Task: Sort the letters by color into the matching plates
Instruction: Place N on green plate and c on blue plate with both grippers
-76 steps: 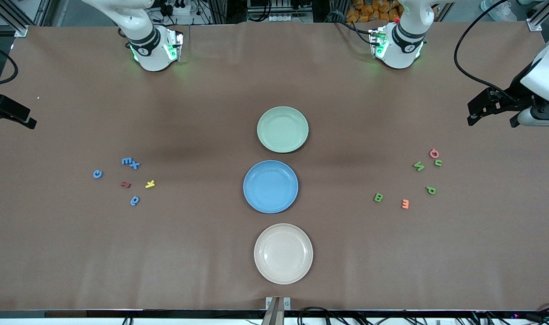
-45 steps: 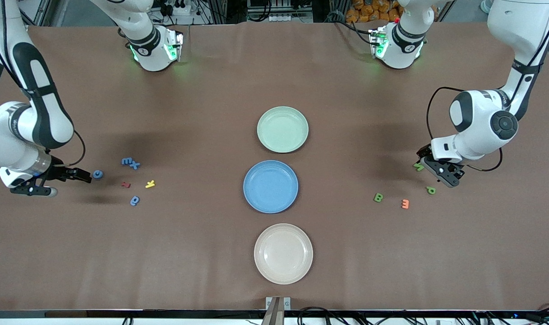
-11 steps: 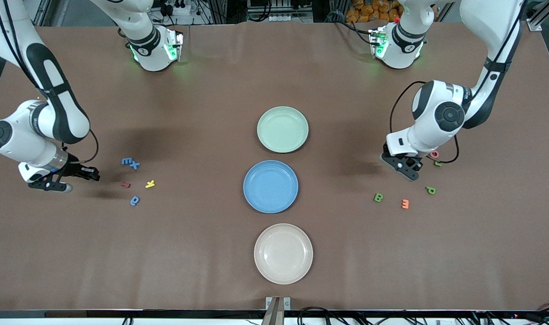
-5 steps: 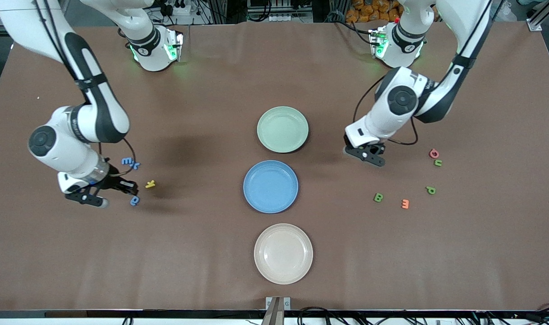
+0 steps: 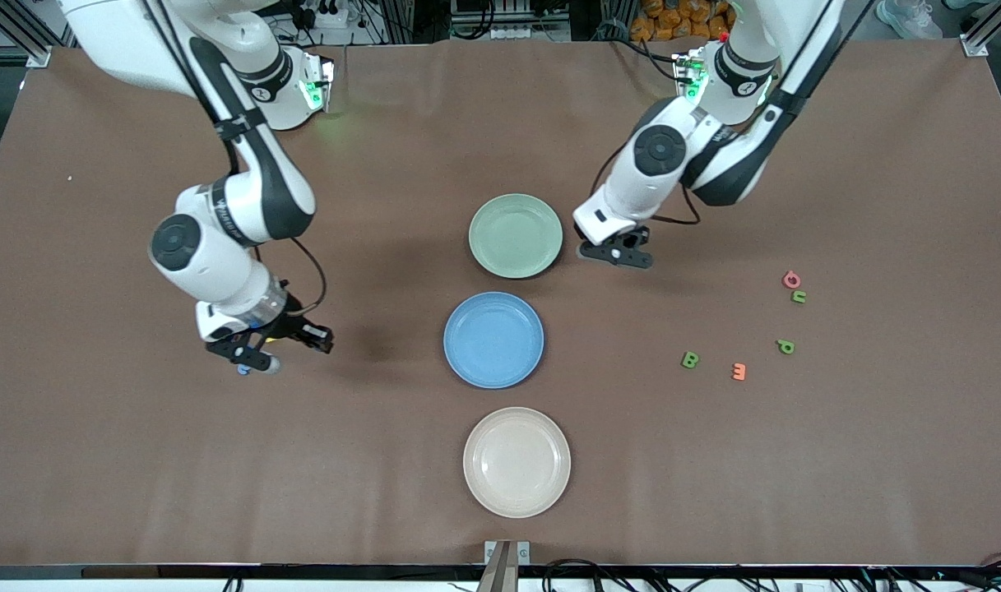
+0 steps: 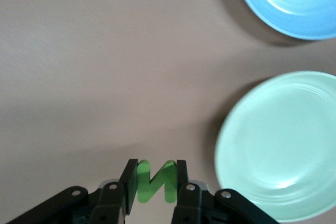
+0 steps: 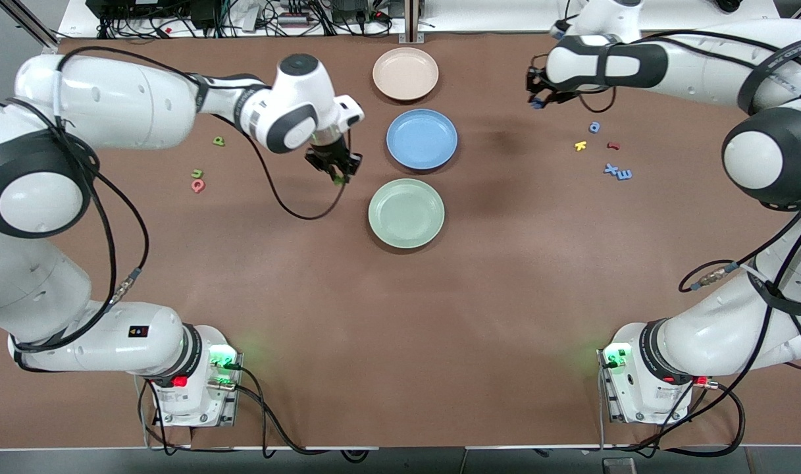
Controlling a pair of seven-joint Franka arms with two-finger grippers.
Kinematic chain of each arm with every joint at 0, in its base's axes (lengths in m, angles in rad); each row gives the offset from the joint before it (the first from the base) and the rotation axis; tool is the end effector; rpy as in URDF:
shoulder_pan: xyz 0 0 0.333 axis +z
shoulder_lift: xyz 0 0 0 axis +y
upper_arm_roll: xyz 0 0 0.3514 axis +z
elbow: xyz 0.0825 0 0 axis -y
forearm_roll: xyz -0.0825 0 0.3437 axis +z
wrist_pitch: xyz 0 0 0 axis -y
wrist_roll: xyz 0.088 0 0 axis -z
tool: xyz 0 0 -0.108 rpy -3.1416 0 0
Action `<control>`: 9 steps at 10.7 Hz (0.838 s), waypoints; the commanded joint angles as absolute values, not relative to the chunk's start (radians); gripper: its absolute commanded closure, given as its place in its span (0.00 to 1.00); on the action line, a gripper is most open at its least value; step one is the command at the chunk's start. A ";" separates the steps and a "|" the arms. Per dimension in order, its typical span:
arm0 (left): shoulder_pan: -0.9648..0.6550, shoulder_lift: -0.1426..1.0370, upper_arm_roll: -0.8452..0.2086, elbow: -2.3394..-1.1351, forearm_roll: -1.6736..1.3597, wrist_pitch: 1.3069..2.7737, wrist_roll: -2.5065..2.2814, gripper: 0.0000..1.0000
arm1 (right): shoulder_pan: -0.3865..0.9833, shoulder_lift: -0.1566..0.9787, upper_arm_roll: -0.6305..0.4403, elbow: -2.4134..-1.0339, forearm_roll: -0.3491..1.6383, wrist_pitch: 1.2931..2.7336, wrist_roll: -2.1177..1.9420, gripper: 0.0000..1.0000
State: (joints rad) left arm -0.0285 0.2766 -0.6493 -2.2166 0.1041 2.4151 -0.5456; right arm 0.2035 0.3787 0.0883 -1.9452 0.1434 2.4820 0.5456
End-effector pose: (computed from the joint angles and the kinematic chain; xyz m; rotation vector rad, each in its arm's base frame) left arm 0.4187 -0.3225 0.3383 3.0547 -0.2973 -0.1067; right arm 0.5930 0.1726 0.3621 -2.9066 0.5426 -0.1362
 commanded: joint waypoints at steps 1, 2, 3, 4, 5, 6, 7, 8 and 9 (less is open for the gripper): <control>-0.121 0.320 -0.649 -2.166 0.130 2.404 -0.737 1.00 | 0.299 0.469 0.097 -1.823 0.155 2.471 0.728 0.73; -0.147 0.331 -0.647 -2.149 0.130 2.404 -0.785 1.00 | 0.329 0.494 0.097 -1.784 0.155 2.471 0.774 0.73; -0.172 0.353 -0.647 -2.131 0.130 2.404 -0.828 1.00 | 0.360 0.532 0.095 -1.731 0.150 2.471 0.825 0.73; -0.193 0.377 -0.644 -2.106 0.132 2.404 -0.866 1.00 | 0.391 0.575 0.094 -1.679 0.147 2.471 0.878 0.73; -0.208 0.397 -0.644 -2.080 0.132 2.404 -0.905 1.00 | 0.414 0.612 0.094 -1.630 0.146 2.473 0.925 0.73; -0.222 0.414 -0.644 -2.053 0.132 2.404 -0.938 1.00 | 0.429 0.645 0.094 -1.579 0.146 2.473 0.954 0.73; -0.232 0.432 -0.644 -2.033 0.132 2.404 -0.965 1.00 | 0.445 0.669 0.094 -1.545 0.146 2.473 0.980 0.73; -0.244 0.446 -0.643 -2.017 0.132 2.404 -1.004 1.00 | 0.455 0.692 0.094 -1.522 0.149 2.485 0.989 0.73; -0.247 0.451 -0.643 -2.014 0.133 2.404 -1.047 0.83 | 0.472 0.715 0.095 -1.484 0.152 2.485 0.994 0.73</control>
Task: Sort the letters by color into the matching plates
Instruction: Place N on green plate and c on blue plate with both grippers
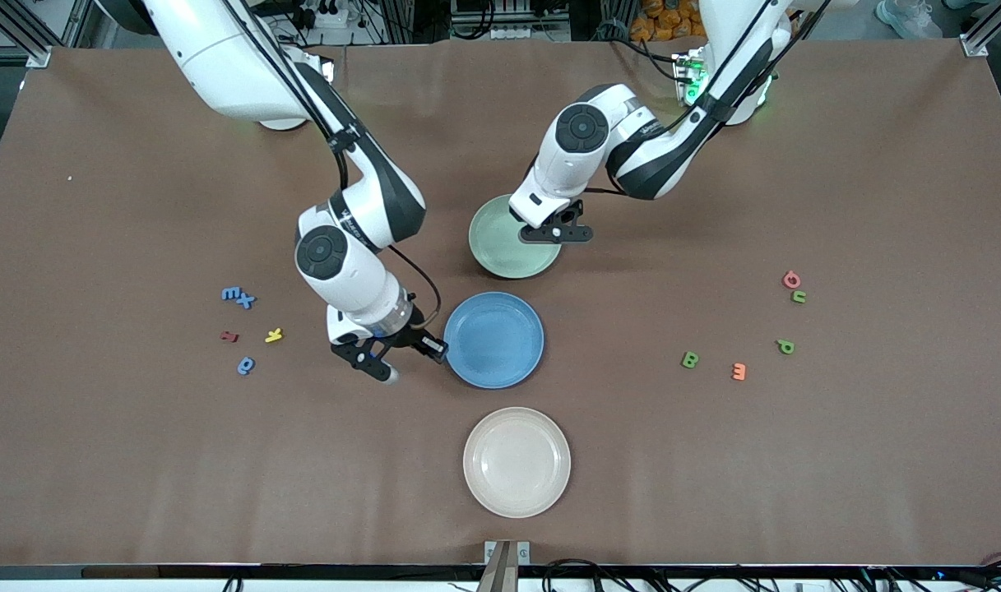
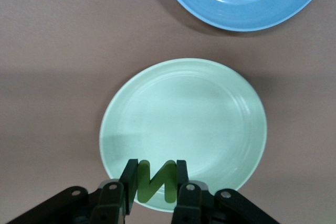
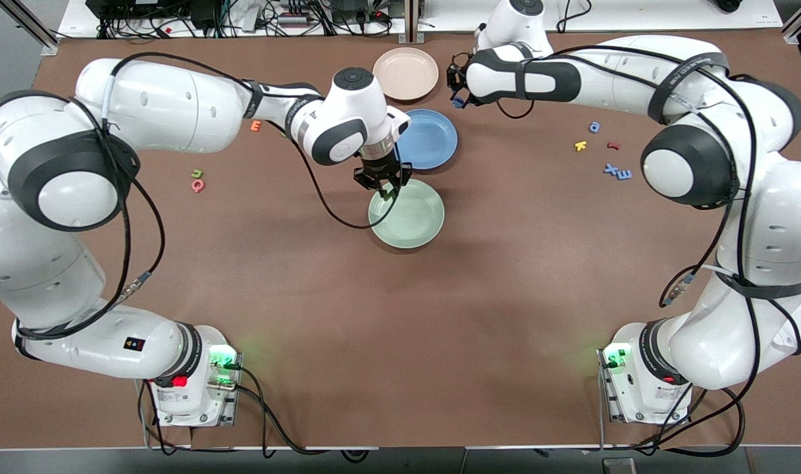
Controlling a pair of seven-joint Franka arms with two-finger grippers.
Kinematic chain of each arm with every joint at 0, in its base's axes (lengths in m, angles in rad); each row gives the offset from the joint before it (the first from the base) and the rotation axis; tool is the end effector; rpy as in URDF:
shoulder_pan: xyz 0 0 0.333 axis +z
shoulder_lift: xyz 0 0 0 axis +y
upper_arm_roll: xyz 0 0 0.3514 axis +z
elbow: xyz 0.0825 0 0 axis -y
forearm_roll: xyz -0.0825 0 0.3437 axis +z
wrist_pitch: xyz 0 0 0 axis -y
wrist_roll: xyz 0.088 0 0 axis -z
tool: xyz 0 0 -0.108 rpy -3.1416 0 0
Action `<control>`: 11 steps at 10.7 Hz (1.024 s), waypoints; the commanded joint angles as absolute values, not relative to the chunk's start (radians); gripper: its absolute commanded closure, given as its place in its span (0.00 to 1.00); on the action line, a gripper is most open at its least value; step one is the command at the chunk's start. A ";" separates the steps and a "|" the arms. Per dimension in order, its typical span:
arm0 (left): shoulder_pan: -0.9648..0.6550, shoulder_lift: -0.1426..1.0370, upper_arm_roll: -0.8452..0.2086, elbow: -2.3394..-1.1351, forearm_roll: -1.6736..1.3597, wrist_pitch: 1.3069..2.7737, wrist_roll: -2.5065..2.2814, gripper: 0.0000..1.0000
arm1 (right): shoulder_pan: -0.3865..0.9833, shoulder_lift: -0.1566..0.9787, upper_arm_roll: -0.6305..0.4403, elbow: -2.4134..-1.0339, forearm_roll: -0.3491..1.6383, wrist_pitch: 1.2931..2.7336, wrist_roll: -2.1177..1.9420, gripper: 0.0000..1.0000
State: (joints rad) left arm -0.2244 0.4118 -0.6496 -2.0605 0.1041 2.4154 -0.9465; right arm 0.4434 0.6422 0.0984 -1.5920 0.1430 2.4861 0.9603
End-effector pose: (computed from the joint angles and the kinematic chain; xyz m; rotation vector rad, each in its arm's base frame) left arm 0.3895 -0.4263 0.3351 3.0032 0.0595 -0.1761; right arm 0.6160 0.3536 0.3373 -2.7461 0.7718 -0.1109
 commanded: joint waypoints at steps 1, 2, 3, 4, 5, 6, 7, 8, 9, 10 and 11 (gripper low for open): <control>-0.253 0.457 -0.641 -2.014 0.133 2.404 -1.052 0.80 | 0.488 0.729 0.097 -1.471 0.150 2.493 1.014 0.73; -0.267 0.465 -0.640 -2.014 0.155 2.404 -1.058 0.77 | 0.501 0.742 0.097 -1.456 0.152 2.515 1.026 0.73; -0.268 0.472 -0.640 -2.014 0.173 2.404 -1.068 0.78 | 0.514 0.749 0.098 -1.456 0.150 2.539 1.043 0.73; -0.275 0.483 -0.640 -2.014 0.182 2.404 -1.072 0.78 | 0.526 0.752 0.098 -1.456 0.150 2.542 1.051 0.73; -0.278 0.492 -0.640 -2.014 0.192 2.404 -1.072 0.78 | 0.535 0.753 0.098 -1.456 0.150 2.543 1.052 0.73; -0.278 0.502 -0.640 -2.011 0.195 2.405 -1.074 0.78 | 0.541 0.753 0.100 -1.457 0.149 2.543 1.052 0.72; -0.278 0.514 -0.640 -2.008 0.195 2.405 -1.074 0.78 | 0.543 0.752 0.100 -1.457 0.149 2.540 1.051 0.64; -0.278 0.531 -0.638 -2.000 0.204 2.405 -1.074 0.78 | 0.542 0.750 0.100 -1.457 0.150 2.531 1.051 0.13; -0.279 0.540 -0.632 -1.993 0.219 2.405 -1.078 0.74 | 0.540 0.749 0.100 -1.465 0.140 2.527 1.048 0.00; -0.279 0.551 -0.624 -1.979 0.236 2.405 -1.086 0.63 | 0.540 0.749 0.100 -1.470 0.137 2.520 1.046 0.00; -0.279 0.557 -0.623 -1.973 0.245 2.405 -1.091 0.35 | 0.538 0.746 0.100 -1.470 0.133 2.505 1.043 0.00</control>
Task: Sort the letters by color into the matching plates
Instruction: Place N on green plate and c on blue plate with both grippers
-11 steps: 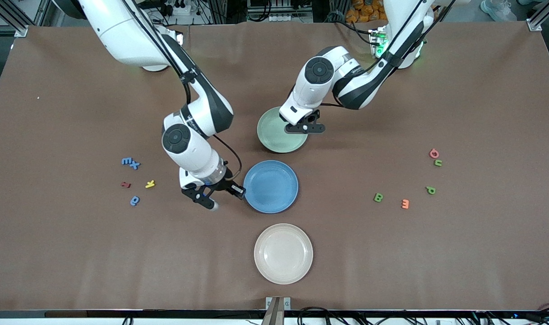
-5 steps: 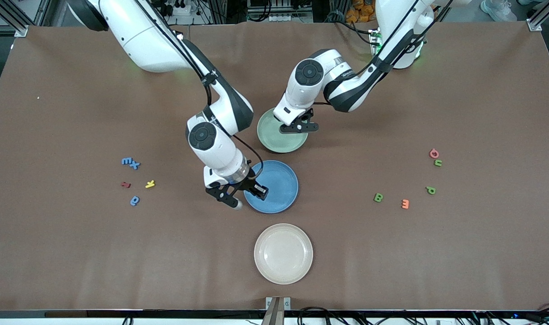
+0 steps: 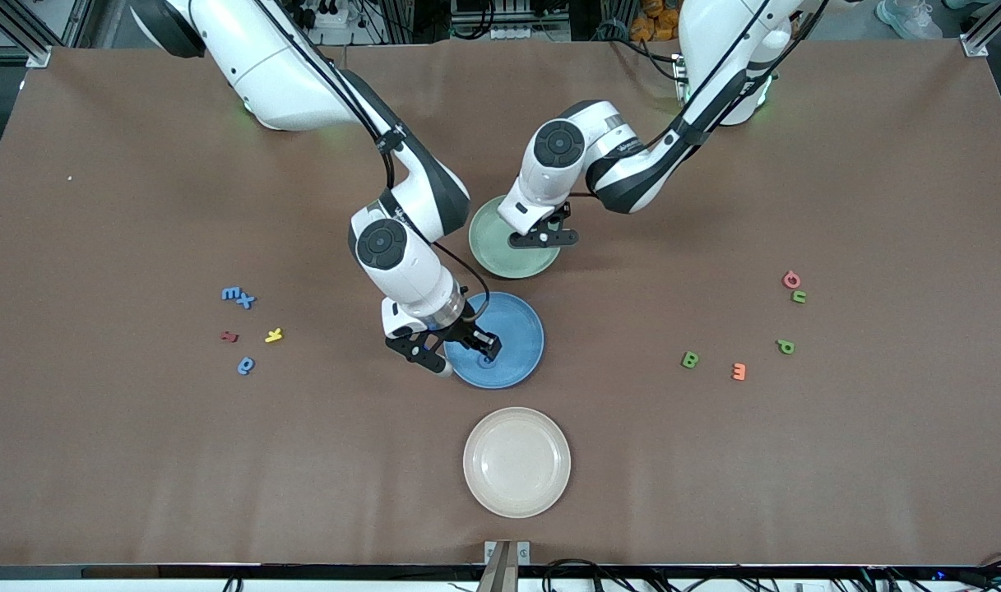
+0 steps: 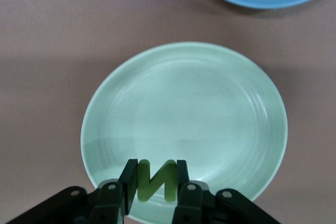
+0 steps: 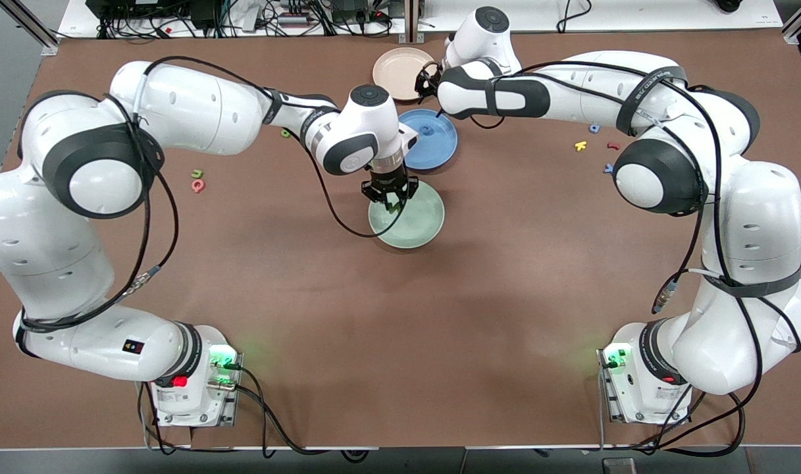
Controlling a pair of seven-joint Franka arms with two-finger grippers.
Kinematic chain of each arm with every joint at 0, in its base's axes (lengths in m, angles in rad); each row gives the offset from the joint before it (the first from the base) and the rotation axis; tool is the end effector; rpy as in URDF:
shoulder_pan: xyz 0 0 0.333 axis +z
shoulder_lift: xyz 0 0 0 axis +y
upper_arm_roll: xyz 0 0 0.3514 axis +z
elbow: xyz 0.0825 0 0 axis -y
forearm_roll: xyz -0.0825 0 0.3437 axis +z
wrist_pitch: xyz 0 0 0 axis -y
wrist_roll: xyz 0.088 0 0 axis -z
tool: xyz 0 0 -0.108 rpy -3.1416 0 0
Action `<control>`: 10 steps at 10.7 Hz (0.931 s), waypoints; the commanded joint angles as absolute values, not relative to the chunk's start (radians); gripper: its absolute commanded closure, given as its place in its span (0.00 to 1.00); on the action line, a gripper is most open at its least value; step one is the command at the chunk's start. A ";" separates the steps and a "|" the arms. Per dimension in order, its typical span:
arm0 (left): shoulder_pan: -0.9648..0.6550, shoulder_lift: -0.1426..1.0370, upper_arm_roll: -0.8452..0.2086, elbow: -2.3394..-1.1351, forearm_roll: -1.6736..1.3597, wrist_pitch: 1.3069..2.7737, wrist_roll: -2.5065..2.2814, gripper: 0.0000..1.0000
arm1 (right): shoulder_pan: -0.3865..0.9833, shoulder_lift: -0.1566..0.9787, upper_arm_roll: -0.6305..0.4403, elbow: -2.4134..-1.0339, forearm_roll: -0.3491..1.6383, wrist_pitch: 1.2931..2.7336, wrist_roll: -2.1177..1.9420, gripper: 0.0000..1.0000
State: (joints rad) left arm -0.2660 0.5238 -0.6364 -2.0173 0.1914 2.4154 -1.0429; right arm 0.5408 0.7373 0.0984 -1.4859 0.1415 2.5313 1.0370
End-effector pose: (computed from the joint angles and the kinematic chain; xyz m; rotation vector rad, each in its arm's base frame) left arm 0.3874 -0.4441 0.2946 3.0390 0.0880 -0.2302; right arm 0.6029 0.4240 0.3200 -2.7022 0.7436 -0.1238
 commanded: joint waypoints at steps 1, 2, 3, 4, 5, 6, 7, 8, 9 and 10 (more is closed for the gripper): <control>-0.278 0.557 -0.623 -1.971 0.247 2.405 -1.092 0.00 | 0.534 0.741 0.100 -1.471 0.127 2.491 1.032 0.00; -0.273 0.552 -0.623 -1.967 0.247 2.405 -1.092 0.00 | 0.522 0.738 0.097 -1.483 0.091 2.465 0.994 0.00; -0.262 0.542 -0.620 -1.965 0.247 2.402 -1.091 0.00 | 0.490 0.720 0.095 -1.526 0.075 2.450 0.920 0.00; -0.247 0.513 -0.617 -1.968 0.248 2.387 -1.086 0.00 | 0.456 0.700 0.089 -1.563 0.075 2.448 0.846 0.00; -0.207 0.482 -0.618 -1.967 0.258 2.340 -1.069 0.00 | 0.416 0.678 0.083 -1.593 0.074 2.445 0.788 0.00; -0.174 0.445 -0.618 -1.970 0.258 2.310 -0.995 0.00 | 0.378 0.651 0.081 -1.627 0.072 2.421 0.732 0.00; -0.123 0.411 -0.620 -1.974 0.258 2.269 -0.877 0.00 | 0.330 0.620 0.075 -1.655 0.072 2.377 0.679 0.00; -0.068 0.385 -0.623 -1.976 0.258 2.238 -0.754 0.00 | 0.290 0.600 0.074 -1.660 0.072 2.329 0.651 0.00; -0.022 0.371 -0.621 -1.976 0.258 2.229 -0.650 0.00 | 0.261 0.589 0.054 -1.658 0.072 2.277 0.650 0.00; 0.021 0.374 -0.621 -1.971 0.258 2.229 -0.564 0.00 | 0.241 0.588 0.031 -1.660 0.072 2.269 0.653 0.00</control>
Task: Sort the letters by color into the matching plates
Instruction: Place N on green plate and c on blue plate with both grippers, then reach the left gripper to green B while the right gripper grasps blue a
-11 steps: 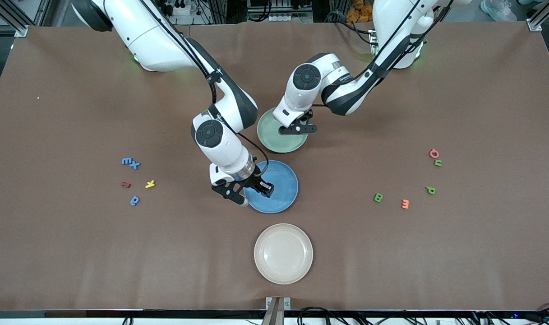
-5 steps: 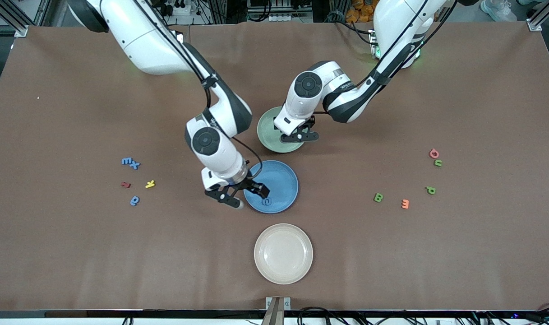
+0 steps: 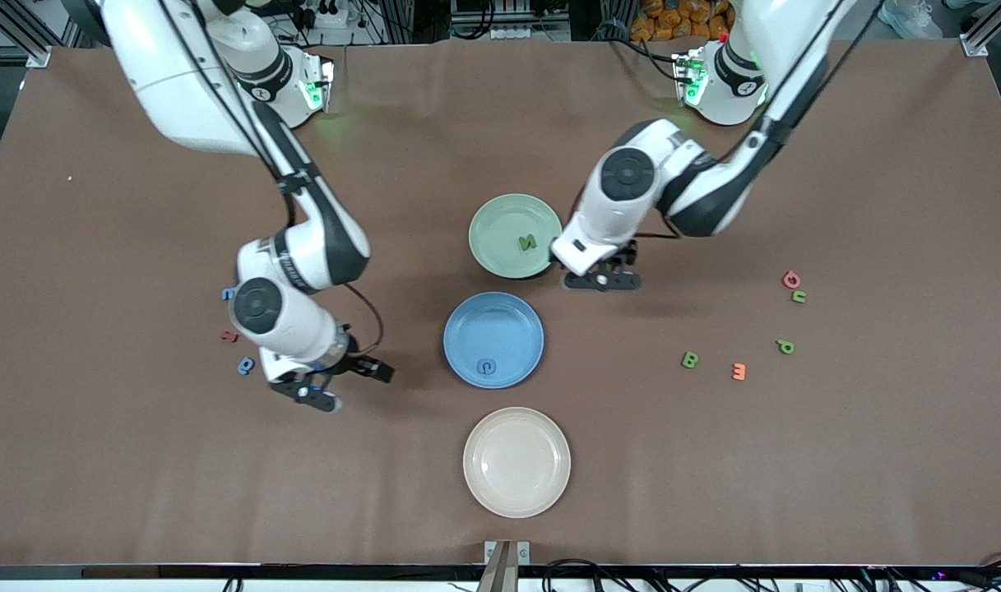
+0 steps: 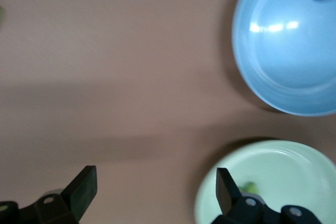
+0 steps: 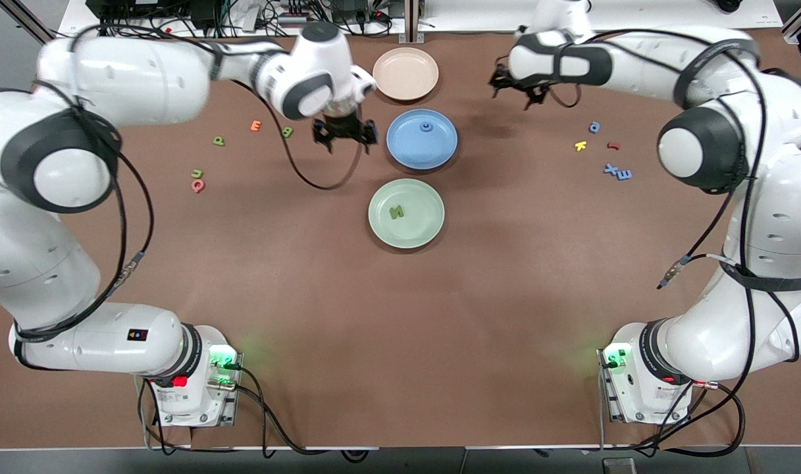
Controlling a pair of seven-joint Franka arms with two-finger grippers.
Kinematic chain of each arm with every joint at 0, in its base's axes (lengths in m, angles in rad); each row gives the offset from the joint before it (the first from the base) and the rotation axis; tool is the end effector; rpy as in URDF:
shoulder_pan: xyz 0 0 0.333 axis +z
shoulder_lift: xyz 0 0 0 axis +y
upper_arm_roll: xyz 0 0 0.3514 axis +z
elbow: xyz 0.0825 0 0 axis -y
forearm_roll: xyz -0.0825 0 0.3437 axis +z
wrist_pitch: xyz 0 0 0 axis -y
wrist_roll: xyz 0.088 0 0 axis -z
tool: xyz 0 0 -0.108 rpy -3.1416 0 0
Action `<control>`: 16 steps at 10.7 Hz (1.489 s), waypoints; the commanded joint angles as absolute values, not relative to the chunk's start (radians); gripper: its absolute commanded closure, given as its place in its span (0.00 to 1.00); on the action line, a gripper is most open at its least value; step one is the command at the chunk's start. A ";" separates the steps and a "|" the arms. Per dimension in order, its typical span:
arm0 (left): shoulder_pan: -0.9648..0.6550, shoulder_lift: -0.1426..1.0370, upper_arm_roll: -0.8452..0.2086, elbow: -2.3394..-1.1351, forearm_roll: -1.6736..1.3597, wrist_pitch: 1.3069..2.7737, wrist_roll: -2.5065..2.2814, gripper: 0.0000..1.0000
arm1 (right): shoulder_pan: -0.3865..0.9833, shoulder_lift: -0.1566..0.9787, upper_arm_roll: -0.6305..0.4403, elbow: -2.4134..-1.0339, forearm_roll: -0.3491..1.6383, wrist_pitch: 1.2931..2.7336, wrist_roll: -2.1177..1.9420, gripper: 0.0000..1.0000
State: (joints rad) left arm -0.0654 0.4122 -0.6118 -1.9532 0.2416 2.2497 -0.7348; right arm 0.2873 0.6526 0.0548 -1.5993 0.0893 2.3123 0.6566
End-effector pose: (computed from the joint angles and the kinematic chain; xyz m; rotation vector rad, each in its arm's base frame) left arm 0.4828 -0.3415 0.3559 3.1206 -0.0972 -0.0812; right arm 0.6539 0.2274 0.3079 -2.9683 0.5788 -0.0077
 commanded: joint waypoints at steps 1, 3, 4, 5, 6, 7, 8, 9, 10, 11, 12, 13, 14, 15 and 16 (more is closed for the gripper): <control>0.052 0.382 -0.620 -1.962 0.264 2.235 -0.476 0.00 | 0.221 0.592 0.012 -1.661 0.075 2.269 0.676 0.00; 0.134 0.412 -0.620 -1.950 0.328 2.258 -0.341 0.00 | 0.209 0.603 -0.056 -1.667 0.083 2.278 0.799 0.00; 0.164 0.432 -0.620 -1.951 0.354 2.298 -0.300 0.00 | 0.204 0.612 -0.078 -1.670 0.087 2.279 0.848 0.00; 0.184 0.461 -0.618 -1.951 0.379 2.333 -0.255 0.00 | 0.175 0.618 -0.081 -1.675 0.100 2.283 0.895 0.00; 0.225 0.489 -0.618 -1.950 0.409 2.367 -0.224 0.00 | 0.148 0.620 -0.081 -1.687 0.112 2.286 0.905 0.00; 0.265 0.526 -0.618 -1.944 0.428 2.403 -0.178 0.00 | 0.128 0.620 -0.081 -1.703 0.123 2.293 0.904 0.00; 0.278 0.563 -0.618 -1.925 0.428 2.419 -0.131 0.00 | 0.109 0.629 -0.081 -1.703 0.123 2.302 0.899 0.00; 0.278 0.595 -0.617 -1.904 0.429 2.424 -0.114 0.00 | 0.100 0.640 -0.081 -1.706 0.123 2.322 0.891 0.00; 0.276 0.619 -0.617 -1.884 0.455 2.424 -0.112 0.00 | 0.100 0.658 -0.083 -1.706 0.121 2.341 0.888 0.00; 0.276 0.639 -0.601 -1.872 0.500 2.424 -0.112 0.00 | 0.094 0.667 -0.081 -1.709 0.117 2.355 0.887 0.00; 0.276 0.658 -0.592 -1.865 0.527 2.424 -0.112 0.00 | 0.089 0.670 -0.081 -1.727 0.115 2.365 0.864 0.00; 0.276 0.669 -0.591 -1.859 0.544 2.427 -0.112 0.01 | 0.086 0.672 -0.081 -1.756 0.115 2.388 0.823 0.00; 0.276 0.673 -0.588 -1.858 0.573 2.431 -0.112 0.03 | 0.086 0.667 -0.083 -1.782 0.115 2.407 0.781 0.00; 0.276 0.681 -0.574 -1.853 0.589 2.431 -0.110 0.04 | 0.083 0.661 -0.081 -1.796 0.114 2.405 0.735 0.00; 0.273 0.686 -0.568 -1.848 0.591 2.437 -0.110 0.06 | 0.080 0.654 -0.080 -1.810 0.114 2.405 0.701 0.00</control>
State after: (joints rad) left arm 0.2781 0.6633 -0.5821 -1.8766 0.5517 2.4282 -0.1166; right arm 0.0965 0.6838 -0.0896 -1.7619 0.1067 2.3912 0.7885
